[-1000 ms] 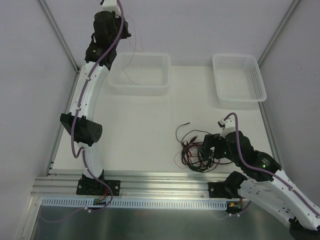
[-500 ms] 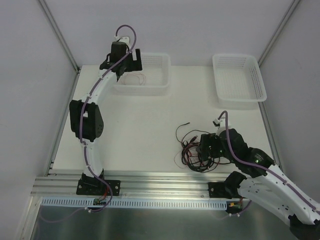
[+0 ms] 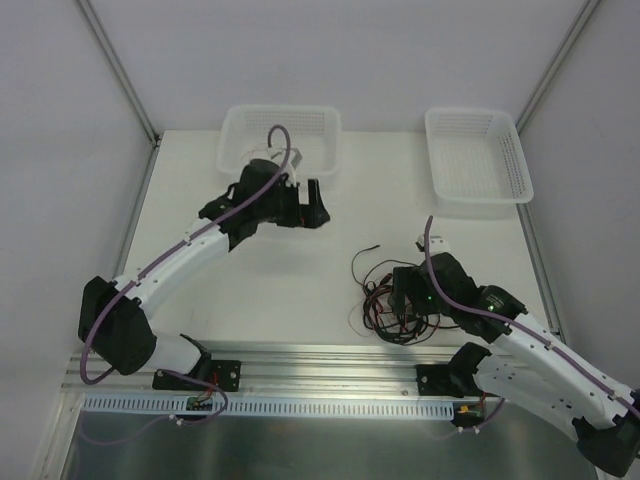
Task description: Untangle the cables
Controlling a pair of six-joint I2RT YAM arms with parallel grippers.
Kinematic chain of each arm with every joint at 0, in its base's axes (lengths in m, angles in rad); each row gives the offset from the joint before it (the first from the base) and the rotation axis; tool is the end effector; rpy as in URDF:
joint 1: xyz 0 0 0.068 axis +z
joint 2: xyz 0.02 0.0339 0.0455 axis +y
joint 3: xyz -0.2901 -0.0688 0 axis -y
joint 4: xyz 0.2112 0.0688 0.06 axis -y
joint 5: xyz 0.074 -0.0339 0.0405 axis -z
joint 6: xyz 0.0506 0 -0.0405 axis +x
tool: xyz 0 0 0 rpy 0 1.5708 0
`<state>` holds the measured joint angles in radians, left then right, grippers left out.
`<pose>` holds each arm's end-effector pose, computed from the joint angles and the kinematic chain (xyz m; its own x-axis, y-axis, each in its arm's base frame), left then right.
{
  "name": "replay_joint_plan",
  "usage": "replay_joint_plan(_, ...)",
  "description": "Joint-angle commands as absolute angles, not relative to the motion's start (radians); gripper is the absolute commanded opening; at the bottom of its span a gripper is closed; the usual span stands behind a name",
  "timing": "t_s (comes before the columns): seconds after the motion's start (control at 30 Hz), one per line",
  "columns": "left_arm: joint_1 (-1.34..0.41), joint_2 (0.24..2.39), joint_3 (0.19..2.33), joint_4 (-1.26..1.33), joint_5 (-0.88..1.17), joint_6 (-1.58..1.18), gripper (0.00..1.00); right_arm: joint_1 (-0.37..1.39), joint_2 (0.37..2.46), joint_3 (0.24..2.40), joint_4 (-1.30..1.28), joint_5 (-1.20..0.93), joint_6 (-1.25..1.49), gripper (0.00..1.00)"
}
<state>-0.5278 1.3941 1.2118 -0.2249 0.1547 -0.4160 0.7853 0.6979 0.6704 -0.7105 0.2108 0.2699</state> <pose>0.2565 -0.1586 0.3707 -0.5635 -0.1337 -0.8153 0.4287 0.7962 -0.4269 0.0795 0.0645 0.2710 -0.6137 -0.2449 -0.7506 -0.4340 0.8988 0.0616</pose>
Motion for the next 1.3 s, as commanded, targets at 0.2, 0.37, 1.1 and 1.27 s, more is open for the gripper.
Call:
replay_joint_plan(0.2, -0.839, 1.411, 0.97, -0.25, 0.143, -0.497, 0.88, 0.792, 0.692, 0.598, -0.652, 0.189, 0.367, 0.99)
replay_joint_plan(0.37, -1.001, 1.537, 1.003, -0.252, 0.026, -0.54, 0.76, 0.793, 0.651, 0.554, -0.641, 0.176, 0.403, 0.99)
replay_joint_plan(1.1, -1.141, 1.873, 1.164, -0.244, -0.043, -0.568, 0.26, 0.796, 0.545, 0.466, -0.641, 0.156, 0.479, 0.97)
replay_joint_plan(1.27, -1.141, 1.835, 1.128, -0.245, -0.093, -0.575, 0.0, 0.793, 0.594, 0.431, -0.609, 0.147, 0.495, 0.96)
